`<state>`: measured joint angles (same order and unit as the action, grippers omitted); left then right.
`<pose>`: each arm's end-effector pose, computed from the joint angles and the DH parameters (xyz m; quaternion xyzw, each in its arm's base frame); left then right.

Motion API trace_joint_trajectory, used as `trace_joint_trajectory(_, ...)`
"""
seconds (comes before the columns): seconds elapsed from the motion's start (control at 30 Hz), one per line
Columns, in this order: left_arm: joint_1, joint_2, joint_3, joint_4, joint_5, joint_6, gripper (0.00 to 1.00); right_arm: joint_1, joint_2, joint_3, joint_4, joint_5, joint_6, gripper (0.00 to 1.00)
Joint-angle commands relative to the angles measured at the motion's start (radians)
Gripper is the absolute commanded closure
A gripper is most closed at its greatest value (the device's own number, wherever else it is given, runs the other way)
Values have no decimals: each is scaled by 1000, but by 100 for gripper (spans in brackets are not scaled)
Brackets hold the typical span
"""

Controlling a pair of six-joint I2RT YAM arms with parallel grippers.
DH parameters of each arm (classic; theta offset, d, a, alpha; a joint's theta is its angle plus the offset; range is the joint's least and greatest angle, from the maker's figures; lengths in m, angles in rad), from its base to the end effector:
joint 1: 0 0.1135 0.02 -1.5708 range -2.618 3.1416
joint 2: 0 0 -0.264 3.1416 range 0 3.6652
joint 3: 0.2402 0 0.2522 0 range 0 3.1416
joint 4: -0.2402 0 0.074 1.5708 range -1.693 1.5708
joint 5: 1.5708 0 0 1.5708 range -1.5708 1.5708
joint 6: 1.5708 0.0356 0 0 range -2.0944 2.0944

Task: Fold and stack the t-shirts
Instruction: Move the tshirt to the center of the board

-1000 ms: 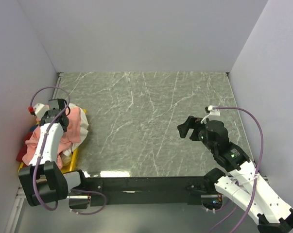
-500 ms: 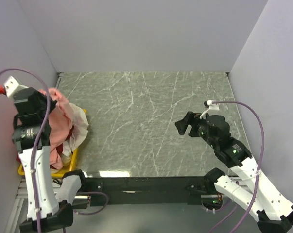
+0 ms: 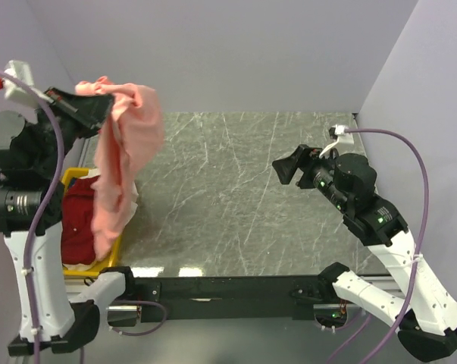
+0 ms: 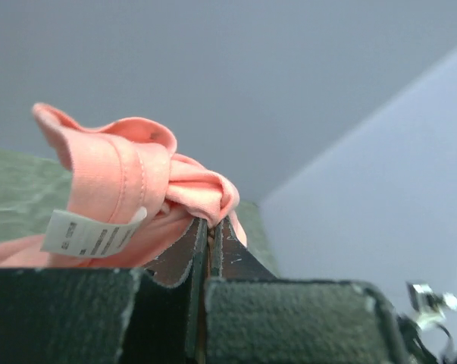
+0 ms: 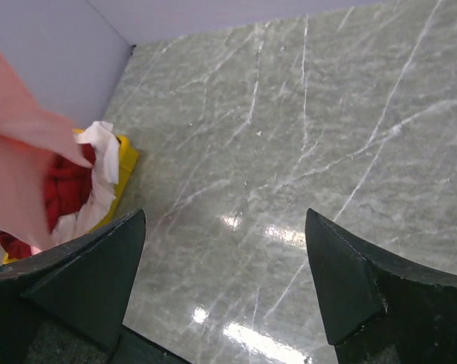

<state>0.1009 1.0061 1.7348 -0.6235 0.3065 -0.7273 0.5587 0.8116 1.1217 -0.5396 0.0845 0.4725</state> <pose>0.1293 0.0023 0.5557 -0.1621 0.6509 -0.3235 0.6674 0.1371 0.0822 0.4120 -0.0075 0.7831 0.2774 0.5565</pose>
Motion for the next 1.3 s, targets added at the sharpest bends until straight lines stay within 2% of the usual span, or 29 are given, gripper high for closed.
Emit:
trace_joint_trajectory(0.0, -123, 51, 60, 179, 73, -80, 99, 6, 23, 78, 3, -3, -20, 9)
trace_joint_trajectory(0.03, -173, 64, 69, 192, 50, -72, 100, 4, 24, 82, 4, -2, -20, 9)
trace_joint_trajectory(0.13, -450, 132, 95, 196, -78, -28, 99, 4, 32, 95, 7, 4, -18, 9)
trace_joint_trajectory(0.23, -635, 181, 16, 234, -222, 5, 99, 4, 32, 90, 7, 11, -8, 9)
trace_joint_trajectory(0.33, -740, 241, -102, 315, -276, 5, 99, 4, 18, 60, 9, 29, 3, 10)
trace_joint_trajectory(0.4, -747, 302, -164, 379, -265, -18, 99, 4, 1, 24, 6, 50, 8, 10)
trace_joint_trajectory(0.47, -747, 366, -222, 398, -276, -24, 92, 6, -9, -15, 0, 90, 11, 10)
trace_joint_trajectory(0.5, -747, 387, -230, 398, -293, -11, 86, 4, -11, -29, -3, 103, 12, 10)
trace_joint_trajectory(0.53, -747, 408, -238, 400, -303, -1, 67, 6, -12, -46, -3, 124, 17, 10)
trace_joint_trajectory(0.6, -741, 472, -224, 352, -334, 29, 50, 4, -6, -91, 9, 136, 26, 10)
trace_joint_trajectory(0.63, -734, 491, -204, 331, -345, 34, 45, 6, 7, -106, 23, 141, 29, 10)
trace_joint_trajectory(0.73, -713, 499, -262, 312, -366, 26, 38, 6, 50, -160, 50, 152, 49, 12)
trace_joint_trajectory(0.8, -693, 447, -332, 330, -377, 6, 36, 6, 76, -203, 82, 155, 61, 13)
trace_joint_trajectory(0.93, -633, 341, -570, 352, -389, -43, 36, 6, 167, -266, 145, 153, 74, 14)
trace_joint_trajectory(1.13, -638, 181, -941, 476, -359, -156, 42, 4, 285, -332, 233, 192, 109, 16)
trace_joint_trajectory(1.27, -664, 147, -1090, 556, -345, -205, 45, 3, 317, -385, 276, 212, 127, 16)
